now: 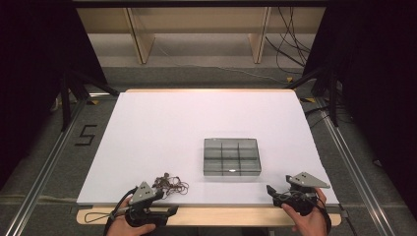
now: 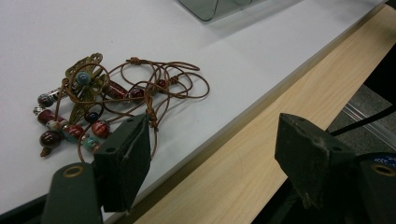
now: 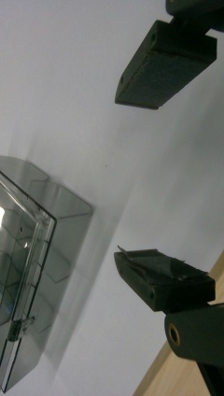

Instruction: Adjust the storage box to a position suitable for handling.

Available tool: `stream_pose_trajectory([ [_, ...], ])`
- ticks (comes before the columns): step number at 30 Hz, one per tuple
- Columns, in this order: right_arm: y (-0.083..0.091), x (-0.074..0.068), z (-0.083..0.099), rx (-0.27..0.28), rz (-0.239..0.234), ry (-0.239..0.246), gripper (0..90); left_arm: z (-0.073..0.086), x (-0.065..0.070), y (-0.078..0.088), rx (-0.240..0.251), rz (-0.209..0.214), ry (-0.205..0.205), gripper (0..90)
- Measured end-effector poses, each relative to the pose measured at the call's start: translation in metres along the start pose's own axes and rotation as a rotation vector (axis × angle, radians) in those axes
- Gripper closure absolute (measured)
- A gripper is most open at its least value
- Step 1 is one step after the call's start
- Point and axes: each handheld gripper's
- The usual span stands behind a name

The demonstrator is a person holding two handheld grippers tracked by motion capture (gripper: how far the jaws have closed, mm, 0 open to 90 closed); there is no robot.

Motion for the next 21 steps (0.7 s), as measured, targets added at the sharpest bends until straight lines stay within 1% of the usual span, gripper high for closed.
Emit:
stream_pose_trajectory([
  [1, -0.0009, -0.0009, 0.0004, -0.002, 0.003, 0.009, 21.7, -0.0001, -0.001, 0.0007, -0.01, -0.001, -0.014, 26.3],
  [2, -0.0004, -0.0021, 0.0003, -0.003, -0.007, 0.004, 21.8, 0.0, 0.0001, -0.0001, 0.001, 0.0, 0.001, 26.3],
  [3, -0.0002, -0.0029, 0.0002, -0.008, -0.004, 0.011, 21.9, 0.0, 0.0001, -0.0001, 0.001, 0.0, 0.001, 26.3],
  [4, -0.0014, -0.0014, 0.0003, 0.001, 0.008, 0.04, 22.0, -0.0001, -0.001, 0.0007, -0.01, -0.001, -0.014, 26.3],
  [5, -0.002, -0.0018, 0.0005, -0.003, 0.002, 0.034, 22.0, -0.0002, -0.0014, 0.0009, -0.013, -0.001, -0.018, 26.3],
  [6, -0.0026, -0.0019, 0.0004, -0.006, 0.013, 0.03, 22.1, -0.0001, -0.0007, 0.0003, -0.005, 0.0, -0.008, 26.3],
  [7, -0.0023, -0.0021, 0.0007, -0.01, 0.014, 0.022, 22.2, -0.0001, -0.001, 0.0002, -0.006, -0.001, -0.011, 26.3],
  [8, -0.0006, -0.0043, 0.0009, -0.025, 0.014, -0.011, 22.3, 0.0001, -0.0009, -0.0002, -0.004, 0.001, -0.008, 26.3],
  [9, -0.0008, -0.0028, 0.0008, -0.015, 0.021, 0.01, 22.4, 0.0001, -0.0008, -0.0002, -0.005, 0.001, -0.007, 26.3],
  [10, -0.0011, 0.0003, 0.0004, -0.01, 0.021, 0.044, 22.4, 0.0002, -0.0008, -0.0002, -0.004, 0.001, -0.008, 26.3],
  [12, -0.0014, -0.0003, 0.0007, -0.012, 0.02, 0.033, 22.4, 0.0001, -0.0006, 0.0, -0.006, 0.0, -0.007, 26.3],
  [13, -0.0022, 0.0004, 0.001, -0.011, 0.026, 0.044, 22.4, 0.0, -0.0006, 0.0001, -0.006, -0.001, -0.008, 26.3],
  [14, -0.0029, -0.0027, 0.0013, -0.019, 0.025, 0.001, 22.4, 0.0, -0.0005, 0.0, -0.005, -0.001, -0.008, 26.3],
  [15, -0.0018, -0.0035, 0.0013, -0.023, 0.013, -0.011, 22.4, 0.0, -0.0005, 0.0001, -0.006, -0.001, -0.008, 26.3],
  [16, -0.0018, 0.0003, 0.0009, -0.012, 0.021, 0.029, 22.4, -0.0002, -0.0012, 0.0006, -0.012, -0.003, -0.018, 26.3],
  [17, -0.0016, 0.0012, 0.001, -0.012, 0.023, 0.034, 22.3, -0.0003, -0.0013, 0.0007, -0.011, -0.006, -0.021, 26.3],
  [18, -0.0017, 0.0009, 0.0012, -0.018, 0.01, 0.016, 22.4, -0.0005, -0.0013, 0.0005, -0.01, -0.002, -0.019, 26.3],
  [19, -0.0026, 0.0017, 0.0015, -0.01, 0.009, 0.018, 22.4, -0.0009, -0.001, 0.0006, -0.004, -0.008, -0.015, 26.3],
  [20, -0.0029, 0.0025, 0.0015, -0.012, 0.021, 0.018, 22.4, -0.0015, -0.0004, -0.0001, 0.013, -0.003, 0.0, 26.3],
  [21, -0.0028, 0.0034, 0.0015, -0.012, 0.02, 0.02, 22.6, -0.0022, 0.0003, 0.0004, 0.01, -0.006, 0.02, 26.3],
])
Point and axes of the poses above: each handheld gripper's, and its own axes: y roughly backward along the jaws, z roughly out of its underside, x roughly to its right, and after that the axes turned 6 degrees about -z, right-handed
